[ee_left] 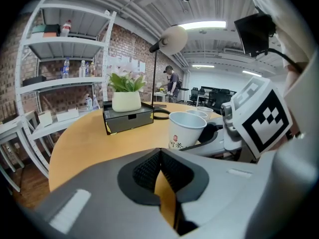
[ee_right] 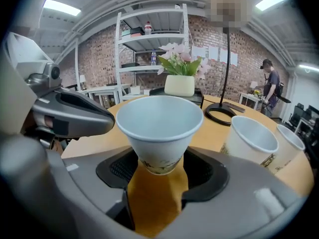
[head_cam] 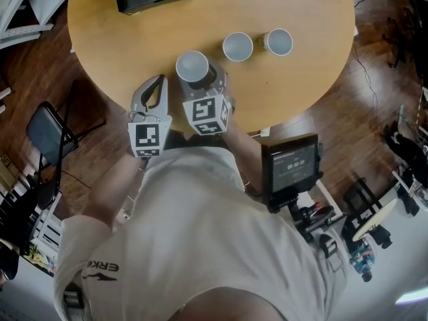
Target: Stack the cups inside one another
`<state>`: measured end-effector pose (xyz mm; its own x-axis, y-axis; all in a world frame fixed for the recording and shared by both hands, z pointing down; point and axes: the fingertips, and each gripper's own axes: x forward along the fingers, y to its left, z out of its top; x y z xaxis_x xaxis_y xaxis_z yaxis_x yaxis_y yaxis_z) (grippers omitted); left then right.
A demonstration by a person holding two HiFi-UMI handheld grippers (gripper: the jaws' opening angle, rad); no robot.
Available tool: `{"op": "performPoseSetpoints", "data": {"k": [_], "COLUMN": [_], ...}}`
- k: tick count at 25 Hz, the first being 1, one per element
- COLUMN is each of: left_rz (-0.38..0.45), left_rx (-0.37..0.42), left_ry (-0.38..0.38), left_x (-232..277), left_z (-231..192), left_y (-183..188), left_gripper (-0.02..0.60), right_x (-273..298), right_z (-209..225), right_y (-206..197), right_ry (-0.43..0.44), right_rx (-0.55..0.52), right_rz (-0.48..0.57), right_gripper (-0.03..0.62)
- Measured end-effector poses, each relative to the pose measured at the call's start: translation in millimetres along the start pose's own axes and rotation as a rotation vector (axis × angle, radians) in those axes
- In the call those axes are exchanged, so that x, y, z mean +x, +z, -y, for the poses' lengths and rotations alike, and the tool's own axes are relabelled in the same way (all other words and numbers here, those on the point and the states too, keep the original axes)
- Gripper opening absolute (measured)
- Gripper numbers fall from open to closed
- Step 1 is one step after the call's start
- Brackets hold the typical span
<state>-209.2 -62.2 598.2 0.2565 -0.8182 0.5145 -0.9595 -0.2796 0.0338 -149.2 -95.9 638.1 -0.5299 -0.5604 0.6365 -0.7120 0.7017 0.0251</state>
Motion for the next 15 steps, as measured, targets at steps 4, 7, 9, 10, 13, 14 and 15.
{"op": "performPoseSetpoints", "data": {"k": [4,7,9,10,13,14,15], "left_rz": [0.027,0.055,0.075,0.086,0.123,0.137,0.151], "left_rx": [0.018,0.032,0.042,0.045,0.057,0.064,0.071], "left_ry": [-0.014,-0.034,-0.05,-0.059,-0.09,-0.102,-0.114], "left_x": [2,1,-1,-1,-2,-2,-3], "left_z": [0,6,13,17,32,38,44], "left_y": [10,24,35,41,60,66,73], "left_gripper": [0.002,0.002,0.002,0.002,0.002,0.002,0.002], "right_x": [-13,-33,-50,-59,-86,-95,-103], "right_z": [2,7,14,19,35,41,47], "right_y": [15,30,40,44,54,57,60], "right_ry": [-0.023,-0.055,-0.083,-0.1,-0.156,-0.176,-0.197], "right_rx": [0.009,0.018,0.035,0.043,0.056,0.058,0.062], "right_rz": [0.047,0.086,0.108,0.118,0.147,0.157,0.167], "right_gripper": [0.301,0.301,0.301,0.301,0.301,0.301,0.301]}}
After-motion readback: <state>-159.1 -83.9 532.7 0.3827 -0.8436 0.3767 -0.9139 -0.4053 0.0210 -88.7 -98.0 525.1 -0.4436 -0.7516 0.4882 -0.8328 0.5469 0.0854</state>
